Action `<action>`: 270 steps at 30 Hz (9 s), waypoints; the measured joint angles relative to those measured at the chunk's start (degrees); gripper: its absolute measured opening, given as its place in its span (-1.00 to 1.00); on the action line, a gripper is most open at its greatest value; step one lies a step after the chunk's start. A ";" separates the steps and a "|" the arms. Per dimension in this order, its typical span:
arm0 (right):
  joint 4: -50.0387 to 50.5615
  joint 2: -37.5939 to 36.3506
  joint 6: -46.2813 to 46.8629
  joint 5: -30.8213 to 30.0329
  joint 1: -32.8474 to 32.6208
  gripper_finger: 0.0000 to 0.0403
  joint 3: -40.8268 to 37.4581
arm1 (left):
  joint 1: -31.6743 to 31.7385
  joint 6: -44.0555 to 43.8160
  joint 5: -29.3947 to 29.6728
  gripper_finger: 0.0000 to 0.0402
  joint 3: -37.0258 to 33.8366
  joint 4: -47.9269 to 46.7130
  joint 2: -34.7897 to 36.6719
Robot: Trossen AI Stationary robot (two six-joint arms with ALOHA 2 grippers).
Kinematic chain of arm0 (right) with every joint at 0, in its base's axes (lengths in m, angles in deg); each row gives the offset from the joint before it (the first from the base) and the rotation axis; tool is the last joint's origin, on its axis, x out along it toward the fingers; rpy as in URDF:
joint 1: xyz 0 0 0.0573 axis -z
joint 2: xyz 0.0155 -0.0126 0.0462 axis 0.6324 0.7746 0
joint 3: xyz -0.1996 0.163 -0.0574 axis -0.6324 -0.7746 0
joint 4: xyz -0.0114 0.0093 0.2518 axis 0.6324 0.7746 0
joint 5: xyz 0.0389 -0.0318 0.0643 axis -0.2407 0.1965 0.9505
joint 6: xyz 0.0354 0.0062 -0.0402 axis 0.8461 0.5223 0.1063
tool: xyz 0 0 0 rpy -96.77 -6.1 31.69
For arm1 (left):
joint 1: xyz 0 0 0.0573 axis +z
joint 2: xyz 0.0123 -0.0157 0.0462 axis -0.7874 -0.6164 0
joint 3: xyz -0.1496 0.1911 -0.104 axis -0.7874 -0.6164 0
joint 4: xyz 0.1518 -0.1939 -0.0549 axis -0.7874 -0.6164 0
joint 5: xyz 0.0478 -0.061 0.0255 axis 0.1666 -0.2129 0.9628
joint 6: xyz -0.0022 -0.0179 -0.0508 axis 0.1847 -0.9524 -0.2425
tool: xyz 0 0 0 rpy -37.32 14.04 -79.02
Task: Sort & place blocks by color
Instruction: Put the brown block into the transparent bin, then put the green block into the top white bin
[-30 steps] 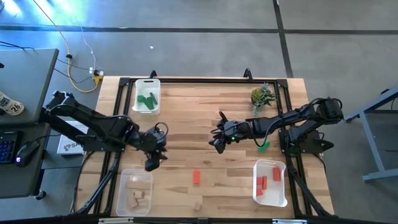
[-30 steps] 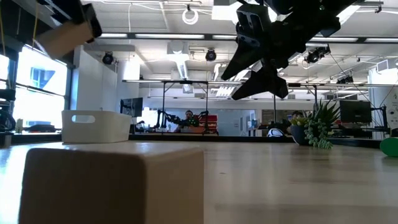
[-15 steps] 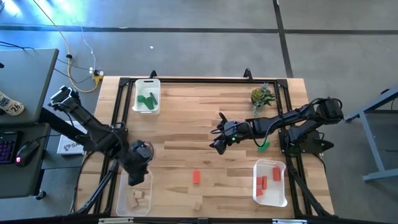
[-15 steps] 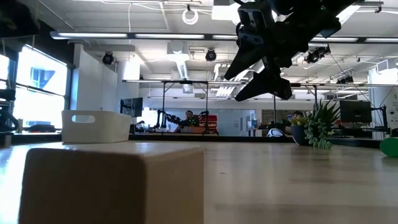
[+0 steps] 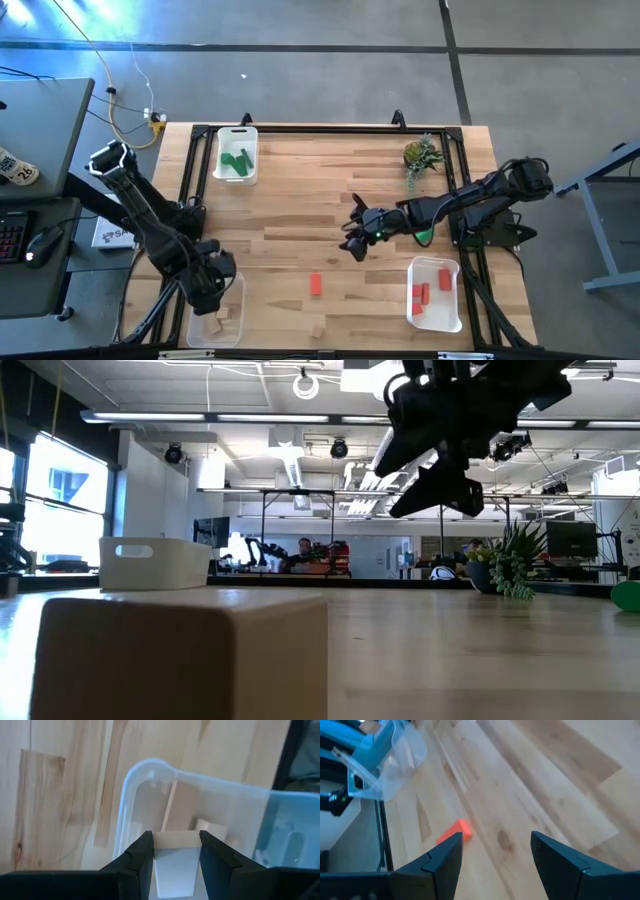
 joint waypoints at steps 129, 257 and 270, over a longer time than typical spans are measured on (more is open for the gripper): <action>68.09 16.79 -57.78 3.88 -0.20 -0.39 4.87 | 7.74 12.55 13.03 -0.04 0.02 21.09 -5.81; 26.89 7.32 -35.29 -17.59 -12.46 -0.50 47.67 | 22.57 54.13 23.13 -0.04 0.00 76.93 -5.79; 24.38 7.34 -34.32 -19.12 -11.75 -0.50 47.67 | 25.35 54.13 22.75 -0.06 0.00 77.40 -5.79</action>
